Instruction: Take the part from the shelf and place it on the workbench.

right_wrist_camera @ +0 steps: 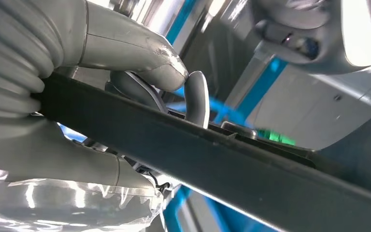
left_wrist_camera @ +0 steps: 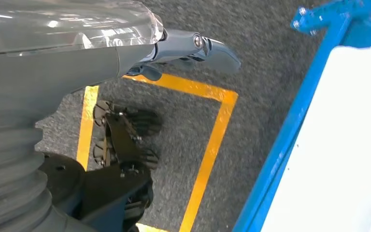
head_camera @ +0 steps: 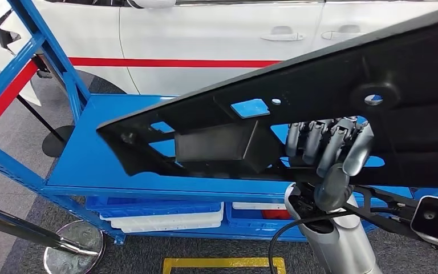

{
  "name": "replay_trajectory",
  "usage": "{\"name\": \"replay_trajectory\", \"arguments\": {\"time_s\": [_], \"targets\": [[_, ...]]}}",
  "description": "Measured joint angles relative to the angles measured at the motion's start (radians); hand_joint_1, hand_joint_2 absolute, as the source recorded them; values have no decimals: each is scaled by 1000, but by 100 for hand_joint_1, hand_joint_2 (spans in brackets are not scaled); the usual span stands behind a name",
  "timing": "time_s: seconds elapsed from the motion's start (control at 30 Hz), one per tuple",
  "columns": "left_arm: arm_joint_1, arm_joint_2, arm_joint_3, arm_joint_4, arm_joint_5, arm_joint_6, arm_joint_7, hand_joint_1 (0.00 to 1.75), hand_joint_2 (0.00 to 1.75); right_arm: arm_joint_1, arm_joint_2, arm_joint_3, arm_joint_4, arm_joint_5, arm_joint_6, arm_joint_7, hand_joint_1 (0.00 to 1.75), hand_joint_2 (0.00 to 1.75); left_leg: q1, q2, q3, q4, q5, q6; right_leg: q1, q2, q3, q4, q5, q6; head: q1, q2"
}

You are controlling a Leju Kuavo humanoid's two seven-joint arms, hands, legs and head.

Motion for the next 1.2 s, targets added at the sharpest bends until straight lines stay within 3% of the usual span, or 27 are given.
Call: {"name": "replay_trajectory", "arguments": {"time_s": [0.1, 0.17, 0.23, 0.27, 0.3, 0.33, 0.4, 0.47, 0.57, 0.6, 0.7, 0.77, 0.9, 1.0, 1.03, 1.13, 1.17, 1.2], "targets": [[4, 1, 11, 0, -3, 0, 8, 0, 175, -7, -14, 3, 46, -68, 55, 23, 175, 175, 4, 1, -2, -19, 19, 10, -2, -1, -7, 8, -9, 16, 0, 0], [5, 3, 14, 0, -8, 5, 19, 0, 175, -7, -26, 8, 79, -102, 81, 28, 175, 175, 9, 2, -10, -31, 36, 17, -5, -1, -33, 77, -72, 25, 0, 0], [7, 7, 15, 0, -14, 16, 33, 0, 175, 1, -40, 17, 111, -133, 111, 21, 175, 175, 8, 2, -26, -32, 49, 21, -11, -1, -75, 203, -151, 33, 0, 0], [10, 9, 15, 0, -17, 21, 38, 0, 175, 7, -46, 22, 125, -144, 124, 15, 175, 175, 8, 2, -35, -31, 56, 19, -16, -1, -87, 249, -171, 38, 0, 0], [13, 11, 15, 0, -19, 25, 43, 0, 175, 12, -52, 27, 137, -150, 133, 8, 175, 175, 8, 2, -46, -30, 62, 17, -20, -1, -81, 261, -171, 42, 0, 0], [15, 13, 16, 0, -20, 28, 47, 0, 175, 15, -56, 32, 146, -153, 138, 3, 175, 175, 9, 2, -56, -27, 68, 14, -24, -2, -56, 233, -153, 46, 0, 0], [18, 17, 16, 0, -22, 35, 53, 0, 175, 17, -63, 40, 158, -151, 138, -8, 175, 175, 11, 1, -77, -17, 79, 5, -32, -1, 34, 99, -109, 52, 0, 0], [19, 25, 19, 0, -24, 44, 57, 0, 175, 21, -66, 51, 170, -140, 126, -15, 175, 175, 13, -1, -89, -7, 88, -7, -29, 5, 89, 8, -88, 46, 0, 0], [23, 34, 28, 0, -22, 55, 64, 0, 175, 29, -69, 79, 191, -116, 111, -18, 175, 175, 16, -3, -94, -7, 104, -29, -20, 9, 83, -2, -75, 23, 0, 0], [25, 35, 32, 0, -20, 57, 67, 0, 175, 31, -69, 91, 198, -109, 108, -18, 175, 175, 18, -3, -99, -1, 95, -35, -20, 7, 77, -3, -67, 14, 0, 0], [30, 36, 41, 0, -15, 62, 72, 0, 175, 36, -69, 118, 210, -99, 104, -20, 175, 175, 23, 0, -130, 80, -4, -44, -20, 1, 53, -7, -40, -7, 0, 0], [30, 37, 41, 0, -15, 63, 72, 0, 175, 37, -69, 122, 212, -98, 103, -20, 175, 175, 24, 1, -139, 111, -35, -46, -19, 1, 47, -7, -36, -9, 0, 0], [30, 37, 41, 0, -15, 63, 72, 0, 175, 38, -69, 124, 214, -98, 103, -20, 175, 175, 24, 1, -144, 128, -48, -47, -19, 1, 44, -7, -33, -9, 0, 0], [30, 37, 45, 0, -13, 63, 72, 0, 175, 43, -69, 136, 220, -91, 102, -21, 175, 175, 23, 1, -166, 254, -103, -50, -13, -2, 16, -6, -13, -11, 0, 0], [29, 39, 51, 0, -17, 61, 73, 0, 175, 47, -68, 145, 214, -79, 91, -22, 175, 175, 18, 1, -100, 205, -107, -41, -8, -4, -7, -4, 6, -9, 0, 0], [26, 45, 62, -2, -46, 56, 85, 0, 175, 59, -49, 167, 165, -25, 39, -22, 175, 175, -2, 1, 101, -39, -60, -7, -6, -8, -48, -7, 62, 11, 0, 0], [26, 46, 62, -2, -54, 56, 90, 0, 175, 61, -43, 169, 147, -10, 28, -22, 175, 175, -2, 3, 95, -43, -46, -2, -9, -8, -51, -6, 61, 17, 0, 0], [24, 46, 62, -2, -61, 56, 94, 0, 175, 63, -39, 171, 131, 2, 21, -21, 175, 175, -1, 6, 88, -49, -34, 5, -10, -6, -61, 10, 40, 21, 0, 0]]}}
